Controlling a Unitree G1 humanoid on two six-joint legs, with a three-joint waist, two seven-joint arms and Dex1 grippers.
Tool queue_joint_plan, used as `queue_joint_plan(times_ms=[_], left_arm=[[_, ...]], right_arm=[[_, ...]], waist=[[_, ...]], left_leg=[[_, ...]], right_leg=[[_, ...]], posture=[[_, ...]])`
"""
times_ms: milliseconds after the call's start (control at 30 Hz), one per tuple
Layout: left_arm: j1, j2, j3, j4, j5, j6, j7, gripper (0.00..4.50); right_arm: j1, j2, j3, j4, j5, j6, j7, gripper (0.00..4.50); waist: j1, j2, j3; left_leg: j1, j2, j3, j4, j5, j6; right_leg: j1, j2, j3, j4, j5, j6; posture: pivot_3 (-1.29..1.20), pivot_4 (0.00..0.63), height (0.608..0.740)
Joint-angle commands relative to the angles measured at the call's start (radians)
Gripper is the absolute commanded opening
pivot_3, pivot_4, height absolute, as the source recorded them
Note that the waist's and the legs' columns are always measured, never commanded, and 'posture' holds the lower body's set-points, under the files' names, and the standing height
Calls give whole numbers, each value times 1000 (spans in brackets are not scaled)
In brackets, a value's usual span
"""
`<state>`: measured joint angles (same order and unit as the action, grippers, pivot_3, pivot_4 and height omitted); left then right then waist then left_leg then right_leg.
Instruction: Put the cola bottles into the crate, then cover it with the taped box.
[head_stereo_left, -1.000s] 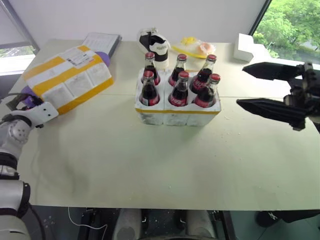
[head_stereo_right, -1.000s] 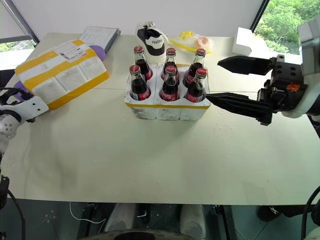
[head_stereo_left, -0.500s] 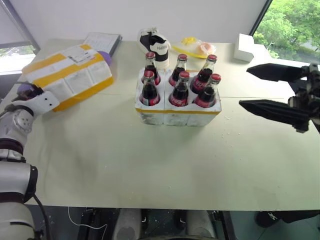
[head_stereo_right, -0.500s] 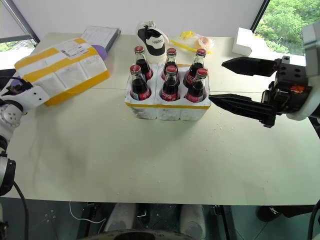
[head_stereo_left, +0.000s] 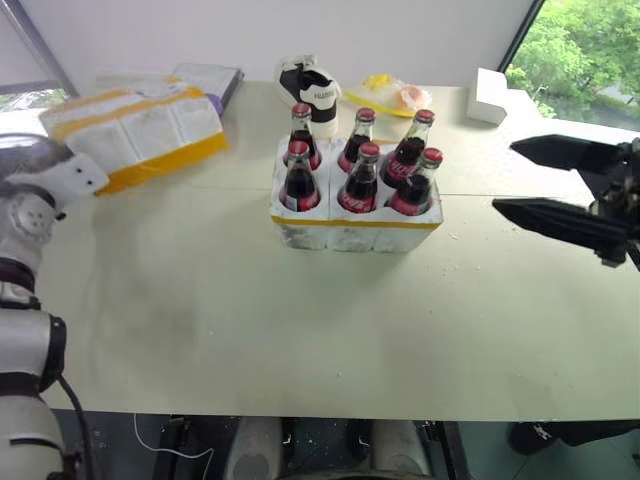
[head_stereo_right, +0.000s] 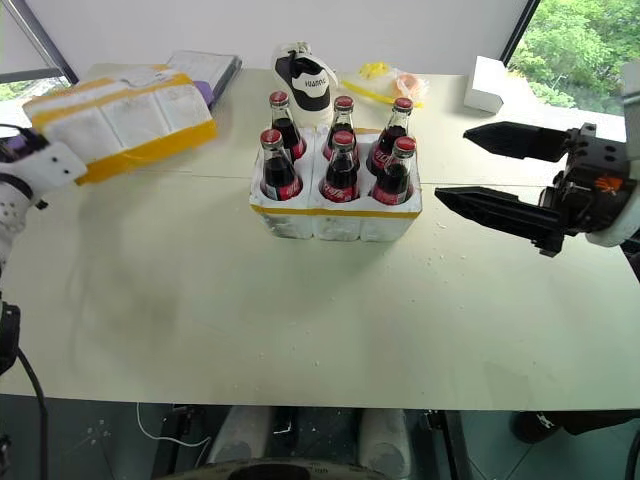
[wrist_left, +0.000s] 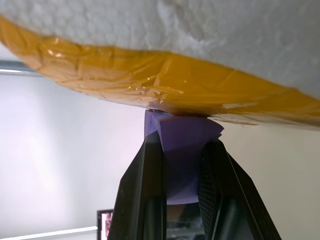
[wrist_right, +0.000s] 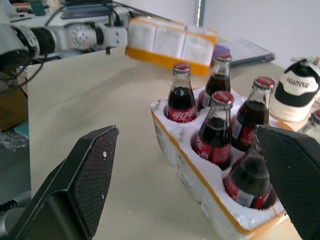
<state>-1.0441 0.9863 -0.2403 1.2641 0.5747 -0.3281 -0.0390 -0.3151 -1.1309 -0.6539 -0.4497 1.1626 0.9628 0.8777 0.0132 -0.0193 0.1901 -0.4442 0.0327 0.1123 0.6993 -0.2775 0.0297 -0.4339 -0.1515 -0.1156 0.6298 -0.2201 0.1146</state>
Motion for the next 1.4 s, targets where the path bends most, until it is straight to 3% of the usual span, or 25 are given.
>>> queue_joint_plan(times_ms=[33,267,500,667,933,1267,1300,1400], left_arm=[[-84,44,44,-94,-47,-54,-12,557],[-162,26,94,-343,-130,-80,-140,557],[-19,-78,151,-935,-288,84,-379,557],[83,-119,114,-1194,-222,183,-461,557],[176,-158,26,-1293,-42,222,-492,557],[213,-207,4,-1261,-4,179,-495,557],[216,-211,6,-1258,-8,174,-493,1316],[239,-205,4,-1260,-1,171,-504,2760]], right_arm=[[32,-11,-48,-10,-46,-43,25,4500],[80,4,-40,8,-92,-77,40,4500],[98,27,-21,31,-125,-108,41,4500],[90,30,-8,55,-143,-126,43,4500],[70,43,1,61,-144,-132,22,4500],[82,59,-7,47,-153,-131,4,4500],[83,59,-9,45,-153,-131,2,4500],[90,59,-15,45,-155,-132,5,4500]], waist=[[1,0,0],[-1,0,0],[-1,0,0],[-5,0,0],[4,0,0],[1,0,0],[2,0,0],[1,0,0]], left_leg=[[0,0,0,0,0,0],[0,0,0,0,0,-1],[1,-1,0,1,3,-4],[2,-1,1,1,4,-6],[2,-1,1,1,4,-6],[2,-1,-1,1,4,-6],[2,-1,-1,1,4,-6],[2,-1,-1,1,4,-6]], right_leg=[[0,0,0,0,0,0],[0,0,0,0,0,0],[2,0,1,0,0,0],[2,2,1,0,0,0],[4,1,1,0,0,1],[4,1,1,-1,0,1],[4,1,1,-1,0,1],[4,1,1,-1,0,1]], posture=[[0,150,740],[0,150,740],[0,150,740],[0,150,740],[0,150,740],[0,150,740],[0,150,740],[0,150,740]])
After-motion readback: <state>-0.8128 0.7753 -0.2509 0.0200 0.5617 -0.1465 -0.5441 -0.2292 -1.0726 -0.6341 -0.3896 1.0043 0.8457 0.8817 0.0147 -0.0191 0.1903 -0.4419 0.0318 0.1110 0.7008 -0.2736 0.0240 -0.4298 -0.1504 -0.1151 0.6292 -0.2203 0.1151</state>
